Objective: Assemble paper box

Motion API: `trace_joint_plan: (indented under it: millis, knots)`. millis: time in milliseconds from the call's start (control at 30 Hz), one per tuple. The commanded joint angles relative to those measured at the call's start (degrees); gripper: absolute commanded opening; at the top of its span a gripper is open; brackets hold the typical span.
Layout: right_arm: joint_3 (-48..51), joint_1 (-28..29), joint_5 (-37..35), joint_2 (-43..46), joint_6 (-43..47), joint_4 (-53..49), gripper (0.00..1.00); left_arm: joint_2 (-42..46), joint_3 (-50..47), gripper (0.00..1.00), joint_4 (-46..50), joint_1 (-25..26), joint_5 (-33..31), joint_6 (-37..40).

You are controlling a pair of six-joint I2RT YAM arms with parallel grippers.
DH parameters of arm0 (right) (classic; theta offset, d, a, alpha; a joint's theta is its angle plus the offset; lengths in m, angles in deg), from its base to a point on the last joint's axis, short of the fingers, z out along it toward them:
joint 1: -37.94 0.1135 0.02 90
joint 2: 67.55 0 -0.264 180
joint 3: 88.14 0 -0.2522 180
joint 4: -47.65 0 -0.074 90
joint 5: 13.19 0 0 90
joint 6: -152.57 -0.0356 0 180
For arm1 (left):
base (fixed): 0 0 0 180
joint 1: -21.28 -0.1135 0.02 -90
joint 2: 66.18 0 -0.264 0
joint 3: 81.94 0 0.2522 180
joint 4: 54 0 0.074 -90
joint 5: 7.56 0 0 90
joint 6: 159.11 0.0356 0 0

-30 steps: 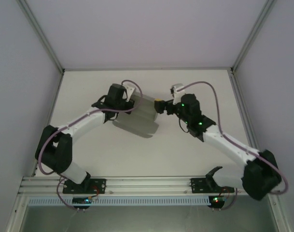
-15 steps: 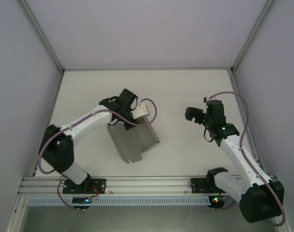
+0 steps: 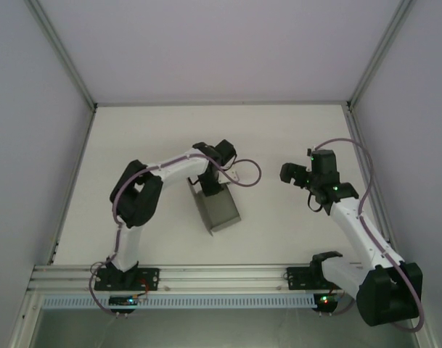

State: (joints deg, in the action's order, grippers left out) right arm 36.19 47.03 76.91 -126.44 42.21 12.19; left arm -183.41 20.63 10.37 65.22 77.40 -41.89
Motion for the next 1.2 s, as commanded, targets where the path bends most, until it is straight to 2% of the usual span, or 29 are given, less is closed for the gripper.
trace_joint_plan:
  millis: [0, 100, 233, 300, 333, 433, 600, 733, 867, 967, 1000, 1067, 1133, 1167]
  knots:
    - [0.5, -0.8, 0.7, 0.2, -0.7, -0.8, 0.99, -2.5, 1.3, 0.22, 2.9, 0.0, -2.2, 0.0]
    - [0.5, -1.3, 0.8, 0.3, -0.5, -0.6, 0.99, -3.2, 1.9, 0.24, 2.7, 0.1, -2.4, 0.1]
    - [0.9, -1.8, 1.8, -0.3, -0.4, 0.3, 0.99, -4.5, 3.2, 0.21, 2.2, 0.3, -3.1, -0.3]
    - [1.0, -2.0, 2.1, -0.3, -0.4, 0.6, 0.99, -5.1, 3.1, 0.03, 0.5, 0.6, -5.7, -0.5]
    - [1.0, -2.0, 2.1, -0.3, -0.4, 0.6, 0.99, -5.6, 2.7, 0.0, -1.0, 0.9, -8.2, -0.6]
    - [1.2, -2.4, 2.4, 0.0, -0.3, 0.3, 0.99, -6.8, 0.6, 0.0, -6.4, 2.2, -13.8, 0.4]
    - [2.3, -2.8, 2.6, 0.6, -0.4, 0.3, 0.99, -6.4, -6.9, 0.0, -21.7, 5.3, -19.0, 2.5]
    - [3.1, -3.2, 3.0, 0.8, -0.6, 0.5, 0.99, -8.1, -12.6, 0.0, -32.6, 8.1, -26.2, 8.4]
    - [3.7, -3.6, 3.4, 0.9, -0.6, 1.0, 0.99, -7.2, -12.0, 0.0, -32.2, 7.8, -23.5, 7.7]
    - [3.8, -3.8, 4.3, 1.1, -0.4, 1.1, 0.99, -2.5, -11.3, 0.48, -30.8, 6.7, -18.4, 7.4]
    - [3.7, -3.9, 4.6, 1.2, 0.0, 1.2, 0.99, -0.7, -11.1, 0.59, -30.1, 6.7, -17.2, 8.0]
    - [3.5, -4.1, 4.6, 1.5, 0.7, 1.1, 0.99, 2.9, -11.2, 0.71, -30.0, 6.6, -15.8, 9.2]
    - [3.5, -4.3, 4.4, 2.0, 1.3, 1.7, 0.99, 6.2, -10.9, 0.92, -29.8, 6.8, -14.4, 9.8]
    - [3.6, -4.4, 4.3, 2.3, 1.3, 2.3, 0.99, 7.8, -10.5, 1.0, -29.2, 6.9, -13.5, 9.9]
